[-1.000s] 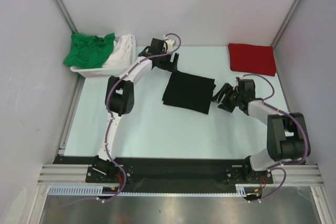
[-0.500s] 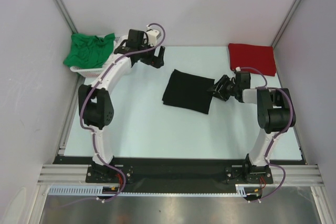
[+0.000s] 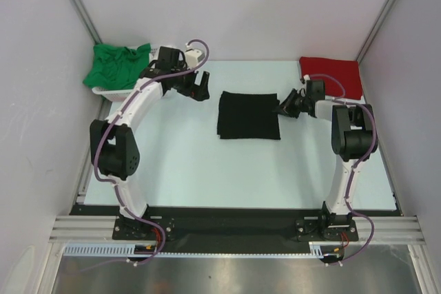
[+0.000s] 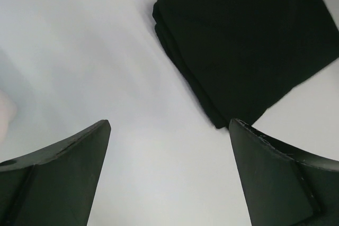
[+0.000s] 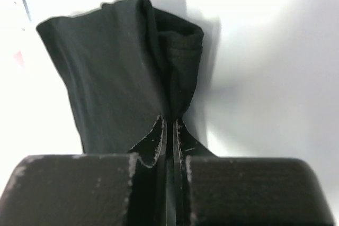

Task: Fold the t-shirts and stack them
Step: Neatly place the folded tshirt to the corner

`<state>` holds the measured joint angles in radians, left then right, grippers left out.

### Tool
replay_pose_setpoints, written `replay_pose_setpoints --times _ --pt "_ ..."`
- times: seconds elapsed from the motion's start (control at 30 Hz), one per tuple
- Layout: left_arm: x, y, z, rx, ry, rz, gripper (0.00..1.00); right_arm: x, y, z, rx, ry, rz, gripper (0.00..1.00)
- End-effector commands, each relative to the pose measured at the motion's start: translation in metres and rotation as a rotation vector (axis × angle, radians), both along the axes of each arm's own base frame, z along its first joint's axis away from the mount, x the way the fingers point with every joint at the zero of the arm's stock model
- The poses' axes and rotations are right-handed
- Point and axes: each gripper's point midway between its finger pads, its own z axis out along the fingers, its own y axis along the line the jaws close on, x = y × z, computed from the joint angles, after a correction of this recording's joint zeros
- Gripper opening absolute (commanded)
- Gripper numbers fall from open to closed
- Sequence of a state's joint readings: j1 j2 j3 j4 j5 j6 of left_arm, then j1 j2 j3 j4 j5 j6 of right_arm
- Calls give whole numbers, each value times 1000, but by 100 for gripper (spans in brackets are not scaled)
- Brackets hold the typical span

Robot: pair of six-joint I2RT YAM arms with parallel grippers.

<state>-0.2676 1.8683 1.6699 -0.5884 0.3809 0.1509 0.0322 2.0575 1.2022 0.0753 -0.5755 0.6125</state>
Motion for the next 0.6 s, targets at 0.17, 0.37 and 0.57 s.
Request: replay_pose_setpoints --times 0.17,0.37,0.57 --pt "-33 45 22 101 -49 -14 100 63 -67 30 -407 -78 160 0" --pt "-52 57 18 155 -14 -17 100 124 -118 78 -589 -198 37 0" --pt "-49 69 19 213 -31 19 100 160 -154 119 -717 -285 -31 0"
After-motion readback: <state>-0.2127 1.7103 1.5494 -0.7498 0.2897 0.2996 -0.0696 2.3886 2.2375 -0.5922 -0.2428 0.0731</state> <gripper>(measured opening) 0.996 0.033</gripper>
